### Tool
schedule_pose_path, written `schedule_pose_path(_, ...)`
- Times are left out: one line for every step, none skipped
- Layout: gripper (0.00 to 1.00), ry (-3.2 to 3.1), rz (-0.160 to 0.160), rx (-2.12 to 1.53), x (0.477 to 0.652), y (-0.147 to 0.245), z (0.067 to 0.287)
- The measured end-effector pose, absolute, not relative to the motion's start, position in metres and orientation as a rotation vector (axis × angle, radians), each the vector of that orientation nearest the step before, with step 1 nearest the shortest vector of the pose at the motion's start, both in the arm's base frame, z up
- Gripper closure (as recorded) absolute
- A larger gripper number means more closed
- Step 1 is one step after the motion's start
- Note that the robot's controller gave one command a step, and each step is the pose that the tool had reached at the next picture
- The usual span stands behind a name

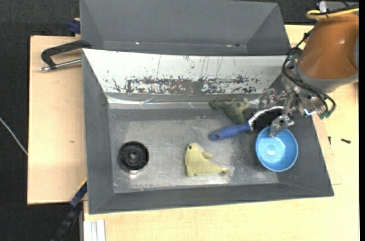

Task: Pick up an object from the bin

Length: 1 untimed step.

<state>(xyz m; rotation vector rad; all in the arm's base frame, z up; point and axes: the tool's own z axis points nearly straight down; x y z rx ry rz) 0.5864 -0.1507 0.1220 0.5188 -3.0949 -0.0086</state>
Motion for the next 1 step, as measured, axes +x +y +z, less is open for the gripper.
schedule_pose_path(1.00, -3.117, 0.007, 0.492, 0.6051, -0.1461, 0.2457)
